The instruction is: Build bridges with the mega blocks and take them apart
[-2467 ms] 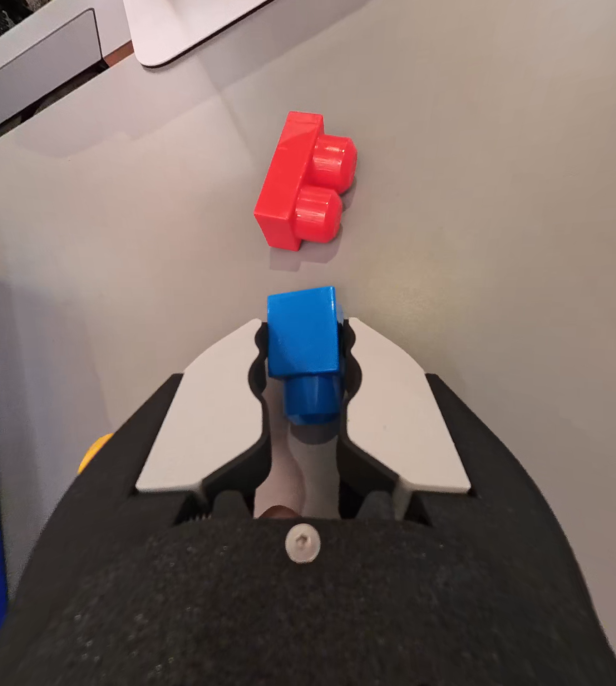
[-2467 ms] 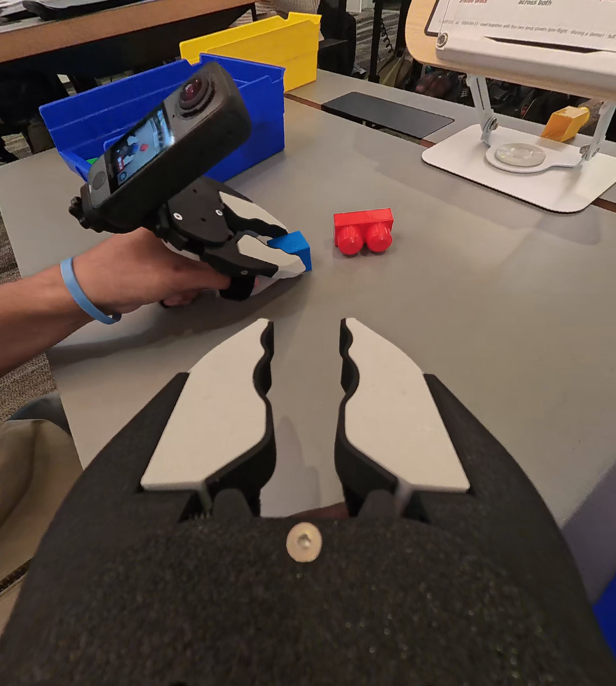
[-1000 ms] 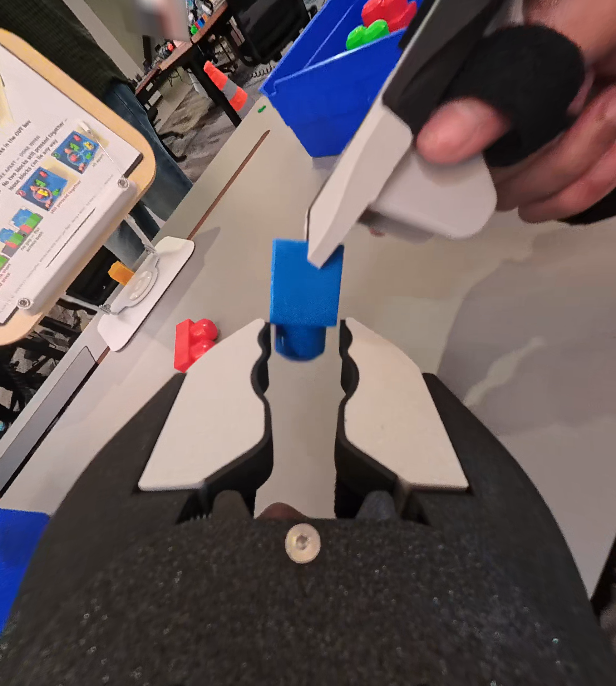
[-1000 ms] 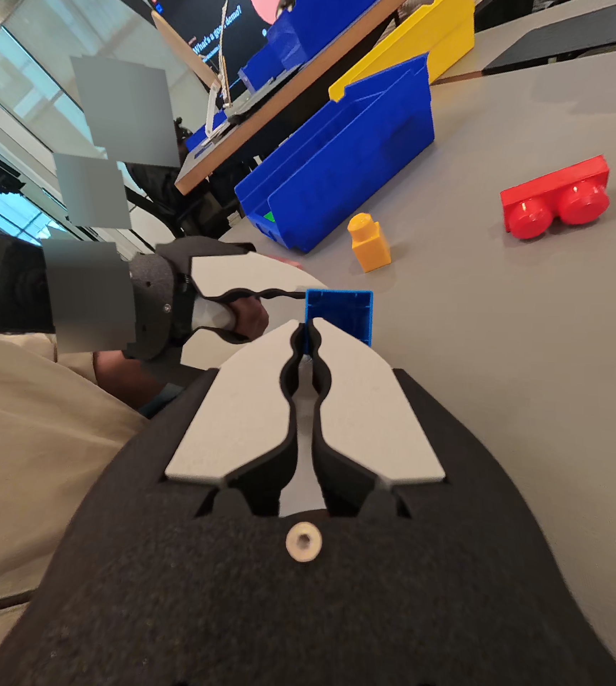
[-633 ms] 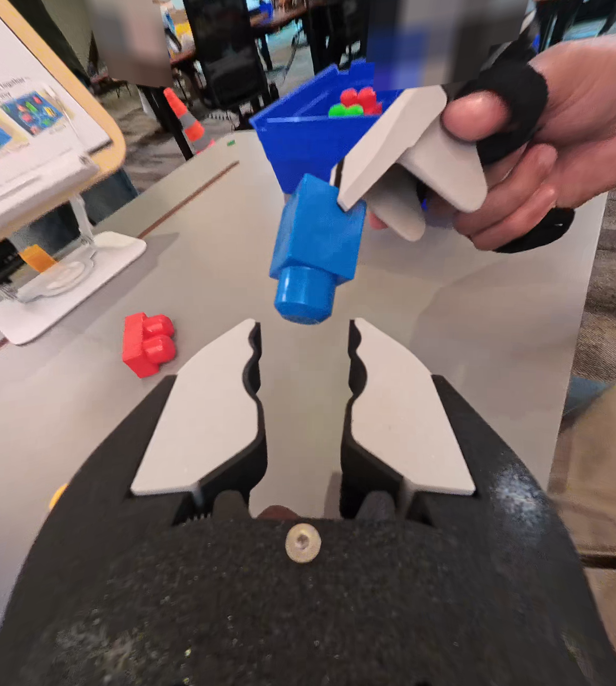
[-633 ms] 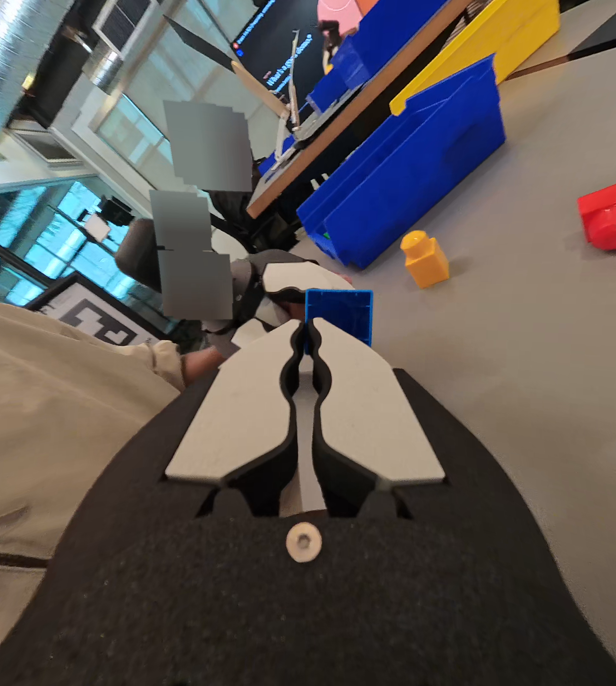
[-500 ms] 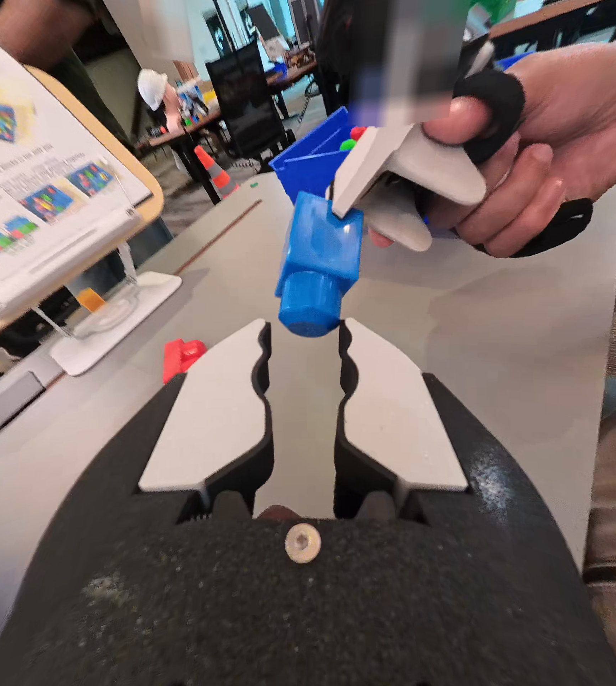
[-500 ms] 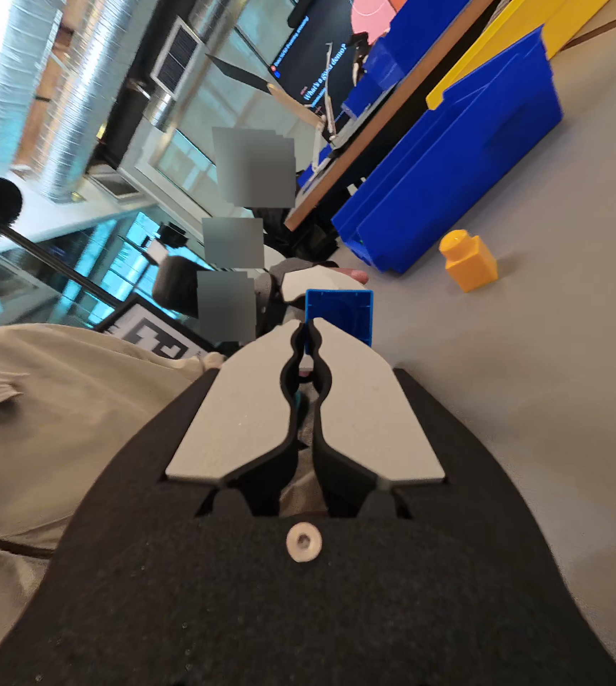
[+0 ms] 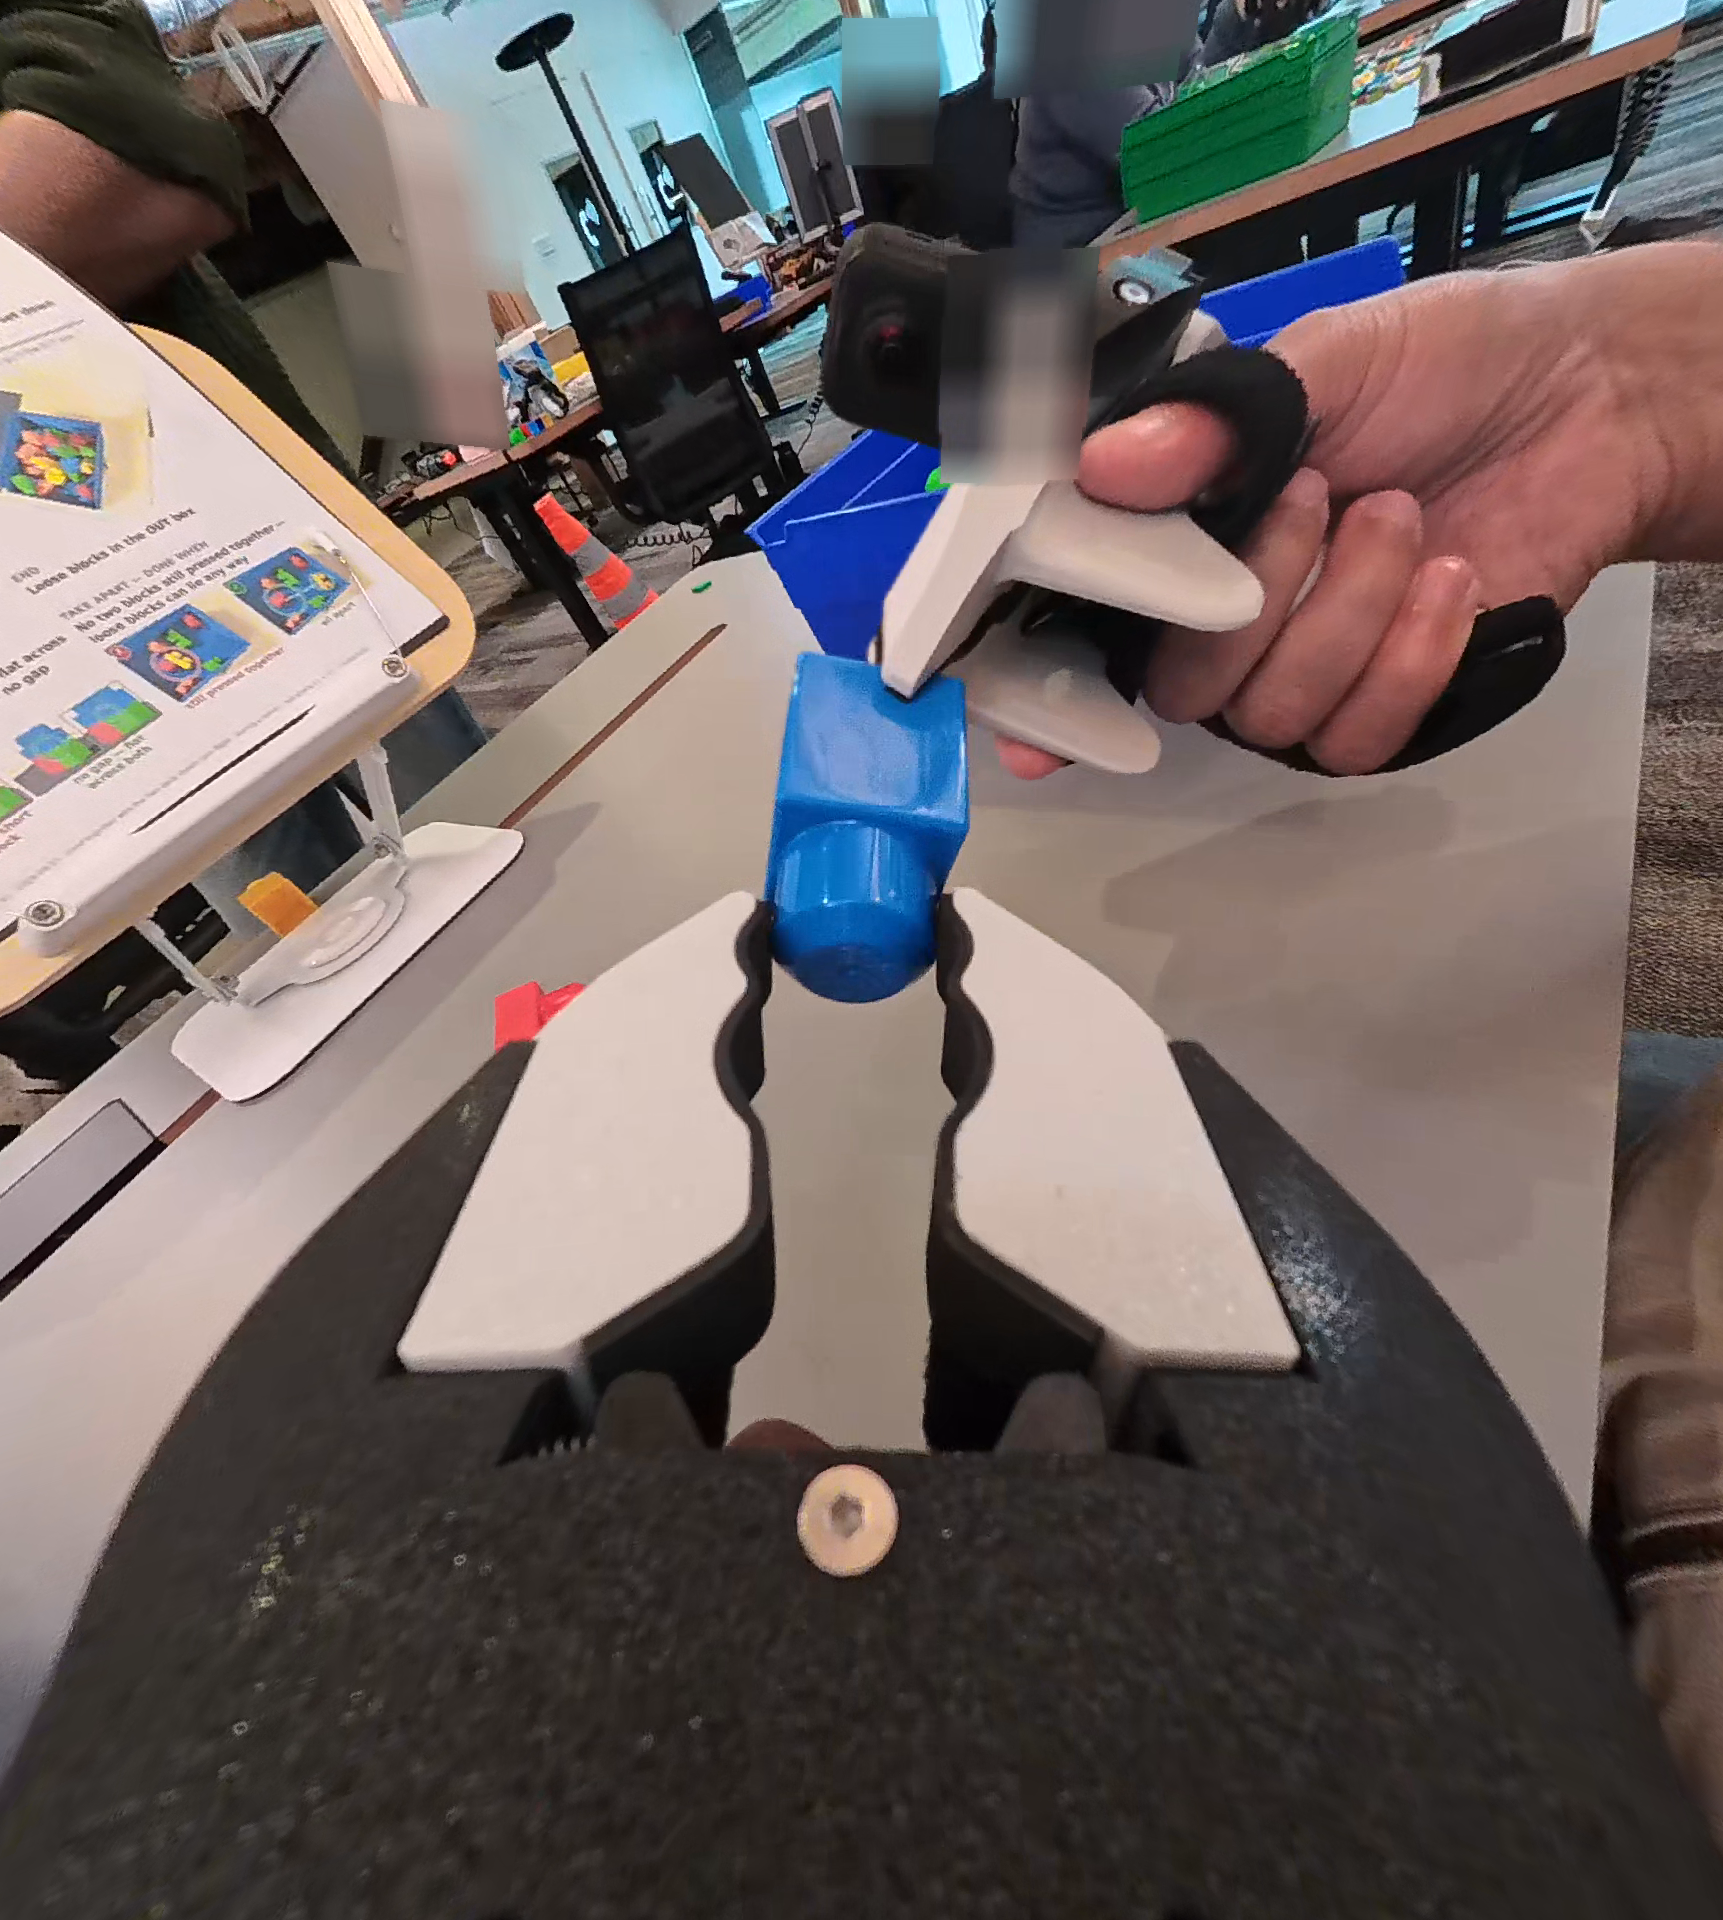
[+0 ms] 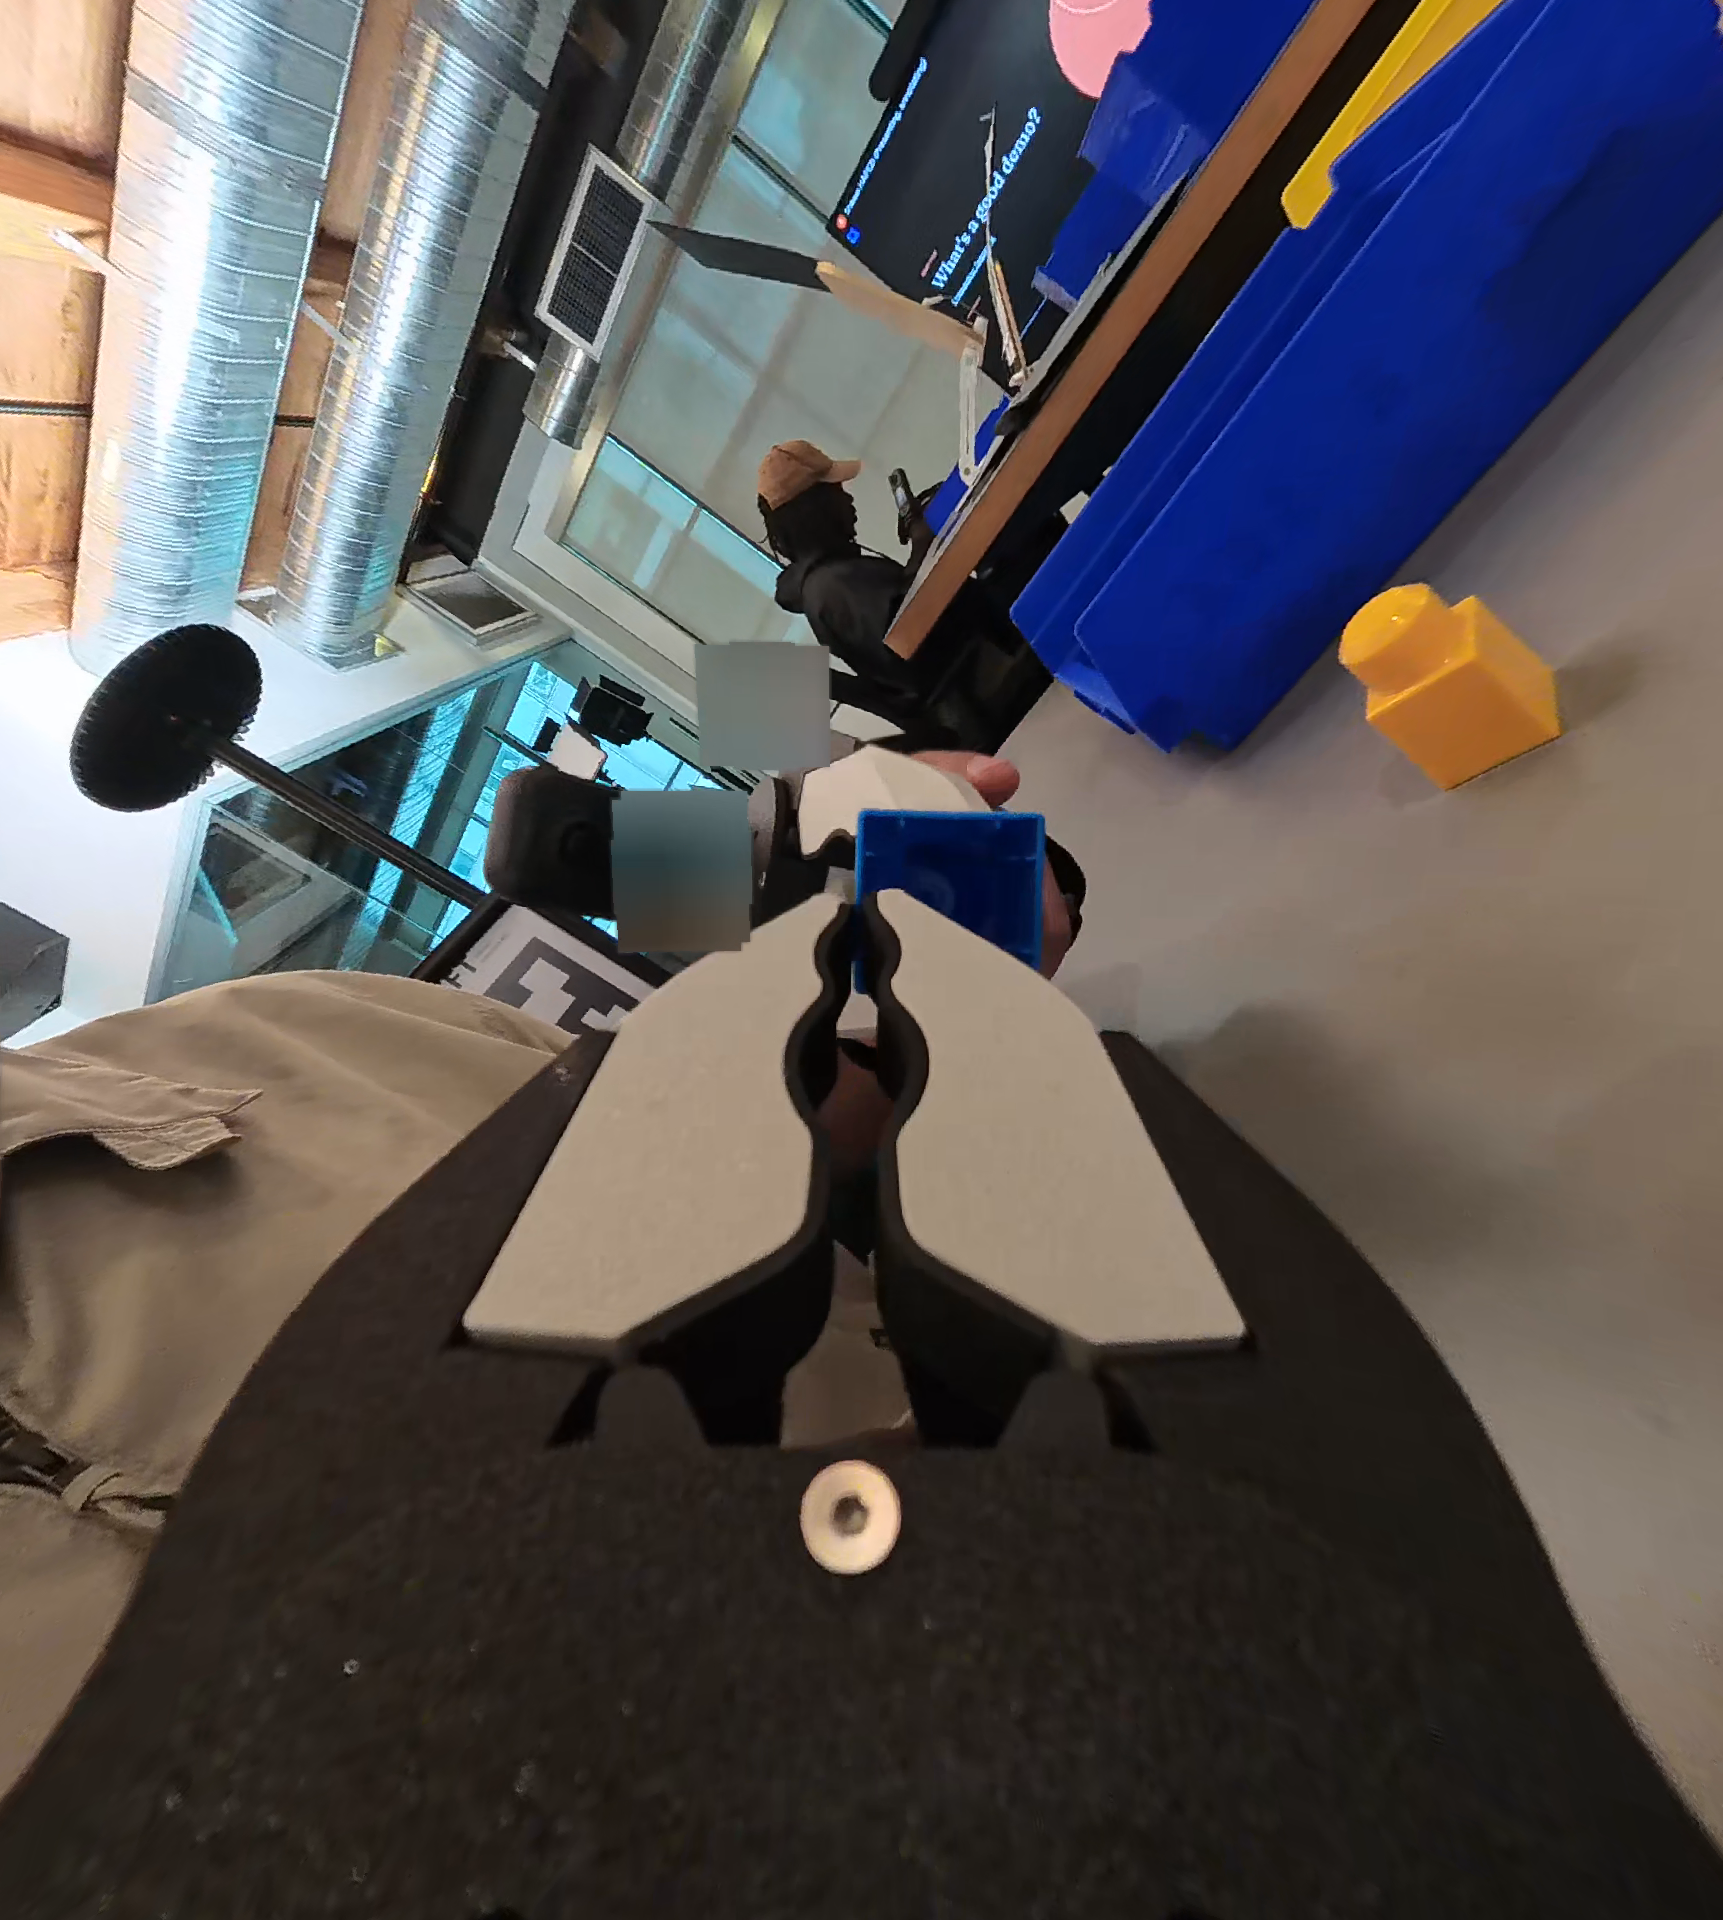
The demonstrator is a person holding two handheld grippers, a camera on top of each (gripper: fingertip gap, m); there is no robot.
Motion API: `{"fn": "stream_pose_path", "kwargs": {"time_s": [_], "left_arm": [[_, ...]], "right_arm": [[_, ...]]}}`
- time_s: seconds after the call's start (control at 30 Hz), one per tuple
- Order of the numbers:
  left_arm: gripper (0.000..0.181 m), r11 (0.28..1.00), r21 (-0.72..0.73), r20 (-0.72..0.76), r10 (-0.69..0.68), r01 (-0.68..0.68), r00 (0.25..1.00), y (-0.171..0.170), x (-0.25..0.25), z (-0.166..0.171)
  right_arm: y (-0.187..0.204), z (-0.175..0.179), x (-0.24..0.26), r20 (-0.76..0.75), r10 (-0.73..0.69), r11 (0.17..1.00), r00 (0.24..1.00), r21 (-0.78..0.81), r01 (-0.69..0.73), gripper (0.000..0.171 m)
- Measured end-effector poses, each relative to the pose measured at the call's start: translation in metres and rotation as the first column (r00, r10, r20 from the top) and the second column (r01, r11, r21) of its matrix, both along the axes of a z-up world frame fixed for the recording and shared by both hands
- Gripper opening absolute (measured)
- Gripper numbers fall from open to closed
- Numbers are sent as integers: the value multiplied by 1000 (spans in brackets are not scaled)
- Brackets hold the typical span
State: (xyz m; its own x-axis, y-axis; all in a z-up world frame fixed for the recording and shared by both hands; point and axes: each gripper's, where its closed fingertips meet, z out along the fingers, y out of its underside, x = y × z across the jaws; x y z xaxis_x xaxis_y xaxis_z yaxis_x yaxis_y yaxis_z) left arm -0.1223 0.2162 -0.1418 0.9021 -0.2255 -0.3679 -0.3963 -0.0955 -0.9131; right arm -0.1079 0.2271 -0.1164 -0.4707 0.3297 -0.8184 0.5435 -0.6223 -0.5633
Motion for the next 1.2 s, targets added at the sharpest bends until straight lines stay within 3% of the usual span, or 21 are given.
{"fn": "stream_pose_path", "kwargs": {"time_s": [0.17,0.33,0.5,0.6,0.67,0.83,1.07,1.2], "left_arm": [[29,999,-27,6,19,-19,1000,-2,-4,-5],[29,971,-208,-63,106,-117,992,-9,-21,-29],[29,852,-461,-134,210,-248,969,-29,-55,-45],[29,741,-613,-120,256,-274,959,-42,-66,-52],[29,620,-712,-144,332,-331,932,-51,-78,-62],[30,468,-800,-196,388,-375,901,-53,-92,-77],[30,328,-843,-289,390,-426,874,-51,-116,-98],[30,315,-858,-284,367,-405,886,-44,-112,-97]], "right_arm": [[3,-7,-4,17,-24,998,1000,61,23,10],[23,-16,-7,-26,-150,934,988,324,151,32],[41,-27,-5,-83,-247,767,966,592,247,38],[50,-22,-3,-113,-279,739,954,608,289,38],[56,-23,-1,-120,-297,719,947,625,304,37],[65,-23,4,-130,-317,668,940,672,318,37],[69,-14,11,-156,-324,653,933,677,340,36],[69,-12,13,-157,-322,653,933,677,340,36]]}}
